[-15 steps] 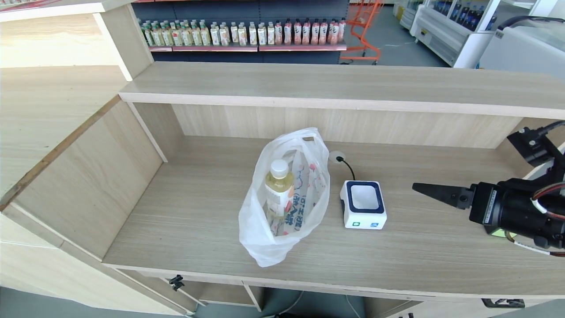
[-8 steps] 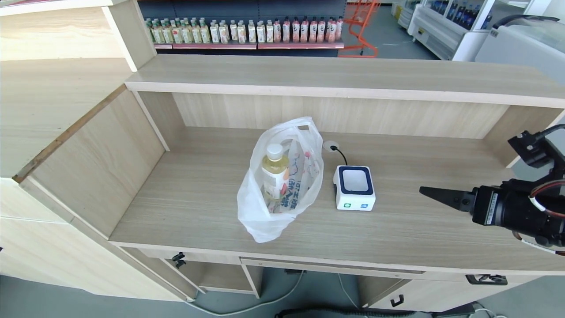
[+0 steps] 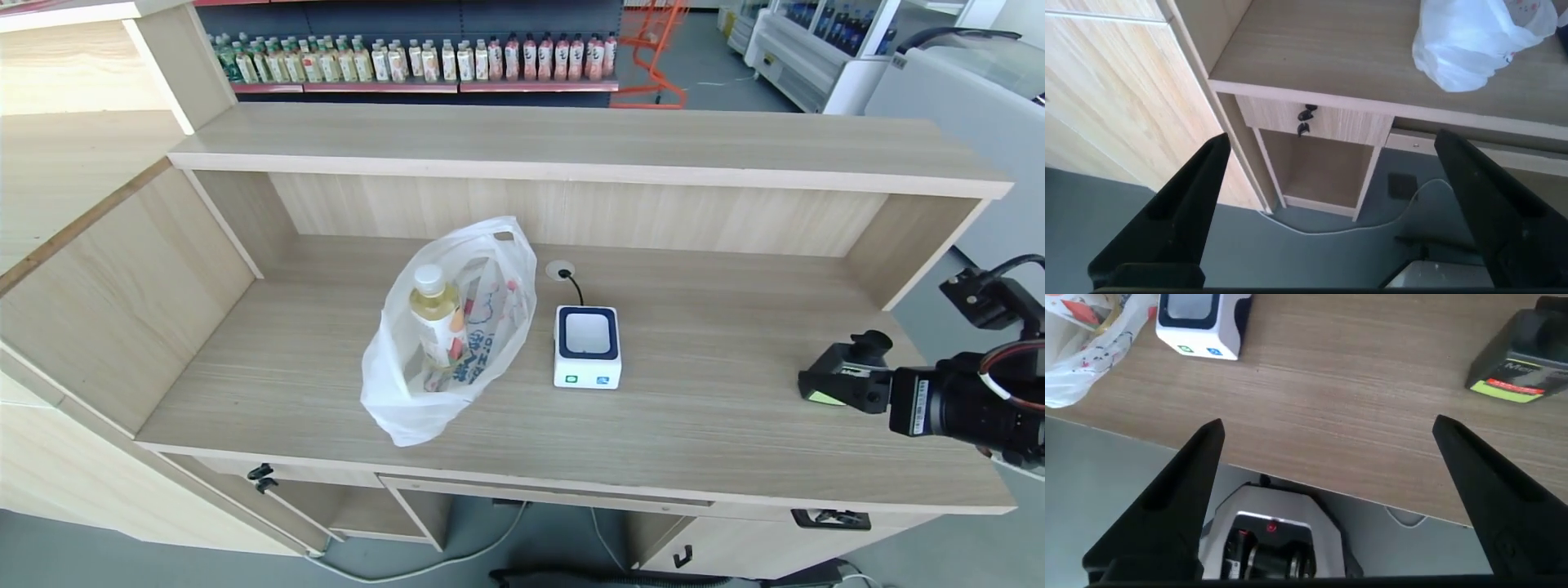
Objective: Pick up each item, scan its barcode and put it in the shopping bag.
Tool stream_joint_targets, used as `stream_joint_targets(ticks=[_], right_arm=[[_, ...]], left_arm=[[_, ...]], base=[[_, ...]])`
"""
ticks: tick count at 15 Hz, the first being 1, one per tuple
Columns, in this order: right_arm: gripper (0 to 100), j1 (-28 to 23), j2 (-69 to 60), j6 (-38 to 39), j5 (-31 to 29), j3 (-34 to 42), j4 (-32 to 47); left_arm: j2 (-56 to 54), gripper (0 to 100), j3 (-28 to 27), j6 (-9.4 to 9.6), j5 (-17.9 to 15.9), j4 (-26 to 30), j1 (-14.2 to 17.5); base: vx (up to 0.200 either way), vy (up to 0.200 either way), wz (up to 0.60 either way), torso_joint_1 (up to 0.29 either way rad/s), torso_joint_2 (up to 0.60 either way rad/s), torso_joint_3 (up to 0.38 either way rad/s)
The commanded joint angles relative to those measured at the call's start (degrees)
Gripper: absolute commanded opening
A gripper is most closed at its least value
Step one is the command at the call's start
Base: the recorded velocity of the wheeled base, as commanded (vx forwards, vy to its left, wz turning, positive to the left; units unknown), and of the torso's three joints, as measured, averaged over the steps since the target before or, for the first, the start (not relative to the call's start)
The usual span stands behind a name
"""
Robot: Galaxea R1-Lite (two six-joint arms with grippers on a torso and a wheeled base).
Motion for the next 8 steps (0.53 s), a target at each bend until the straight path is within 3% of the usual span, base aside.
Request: stream_joint_targets(ticks=[1,3,6,8], right_arm=[[100,-1.9,0.3,-3.4,0.0,0.2,1.7],[100,-4.7,0.1,-9.4,0.0,0.5,4.5],[100,-5.4,0.5,-12.4,-0.2,0.4,5.0],[100,-9.5,1.7,-21.8,-5.1,0.3,7.6]], left_arm=[[0.2,100,0.0,0.08,0.0,0.0,0.0],[0.3,100,0.0,-0.01,0.0,0.0,0.0],[0.4,100,0.0,0.08,0.0,0.0,0.0],[0.3,100,0.0,-0.01,0.0,0.0,0.0]], base=[[0.000,-0.200,0.00,0.002,0.00,-0.002],[0.000,-0.200,0.00,0.000,0.00,0.007],[0.000,-0.200,0.00,0.004,0.00,0.002],[0.000,-0.200,0.00,0.005,0.00,0.000]])
